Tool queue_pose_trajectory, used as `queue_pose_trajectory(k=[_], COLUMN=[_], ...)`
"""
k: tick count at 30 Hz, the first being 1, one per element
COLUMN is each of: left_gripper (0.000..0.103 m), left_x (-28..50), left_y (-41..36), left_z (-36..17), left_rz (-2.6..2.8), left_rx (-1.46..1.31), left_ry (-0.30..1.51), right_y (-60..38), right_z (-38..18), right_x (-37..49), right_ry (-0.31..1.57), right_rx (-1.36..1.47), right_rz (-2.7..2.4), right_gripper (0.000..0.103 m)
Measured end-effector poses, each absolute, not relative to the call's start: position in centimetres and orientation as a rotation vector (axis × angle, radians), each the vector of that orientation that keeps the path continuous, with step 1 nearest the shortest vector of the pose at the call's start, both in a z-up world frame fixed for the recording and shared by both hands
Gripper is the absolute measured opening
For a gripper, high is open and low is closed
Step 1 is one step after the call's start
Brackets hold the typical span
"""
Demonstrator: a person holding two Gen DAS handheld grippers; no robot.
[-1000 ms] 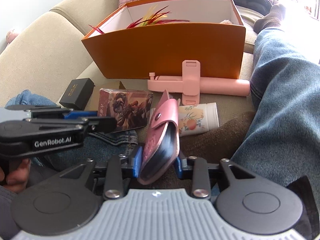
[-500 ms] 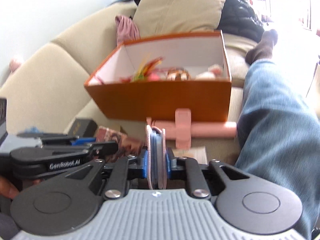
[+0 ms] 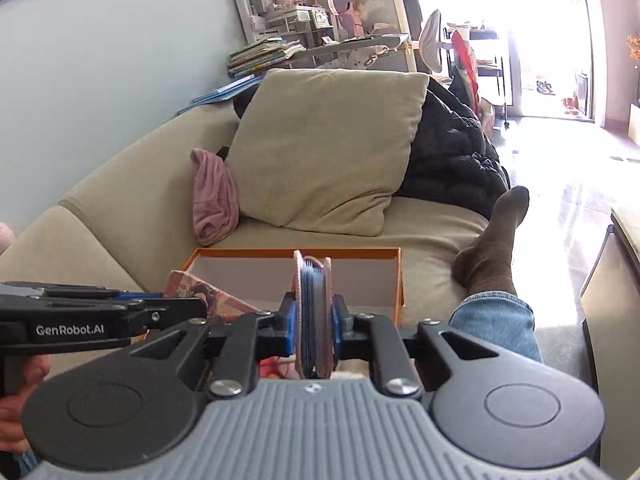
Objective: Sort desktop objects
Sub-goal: 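Lower both tools into the orange box and open them to release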
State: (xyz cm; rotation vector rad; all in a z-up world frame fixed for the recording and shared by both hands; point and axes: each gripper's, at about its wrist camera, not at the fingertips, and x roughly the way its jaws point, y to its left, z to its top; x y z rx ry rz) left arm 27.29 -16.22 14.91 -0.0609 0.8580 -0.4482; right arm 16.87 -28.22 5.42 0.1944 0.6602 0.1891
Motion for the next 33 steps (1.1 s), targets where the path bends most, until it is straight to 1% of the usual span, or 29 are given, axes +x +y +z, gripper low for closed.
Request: queue_pose_trajectory(k=[4, 9, 13, 19, 20, 23, 25, 26, 33], left_gripper=[0.025, 0.025, 0.025, 0.025, 0.025, 0.025, 0.025, 0.025, 0.025], left_x=[32.4, 36.3, 37.8, 39.0, 39.1, 39.1, 39.2, 39.3, 39.6], left_y=[-18.7, -19.8, -19.9, -19.9, -19.9, -20.1, -20.5, -20.6, -22.5], left_z=[11.0, 7.1, 5.4, 4.3, 4.2, 3.8, 3.6, 3.5, 3.2], left_rz=[-0.427, -0.382, -0.395, -0.397, -0.397, -0.389, -0.382, -0.380, -0.362], left_rx=[-0.018, -0.048, -0.084, -0.122, -0.132, -0.137, -0.142, -0.146, -0.147], left_ry=[0.931, 0.993, 1.023, 1.053, 1.059, 1.071, 1.075, 1.077, 1.080], right_y=[-28.2, -27.7, -27.4, -27.5, -27.7, -28.0, -28.5, -28.8, -31.5], right_z=[2.9, 0.0, -1.2, -2.3, -2.3, -1.4, -0.9, -0.6, -0.6], right_x=[22.1, 26.3, 27.7, 28.9, 28.9, 28.4, 28.0, 27.6, 24.7], right_ry=[0.723, 0.791, 0.819, 0.863, 0.850, 0.789, 0.748, 0.721, 0.591], right_rx=[0.157, 0.082, 0.045, 0.063, 0.068, 0.090, 0.111, 0.131, 0.271], right_rz=[0.145, 0.099, 0.075, 0.062, 0.060, 0.050, 0.041, 0.044, -0.060], right_gripper=[0.018, 0.018, 0.018, 0.019, 0.022, 0.025, 0.032, 0.033, 0.033])
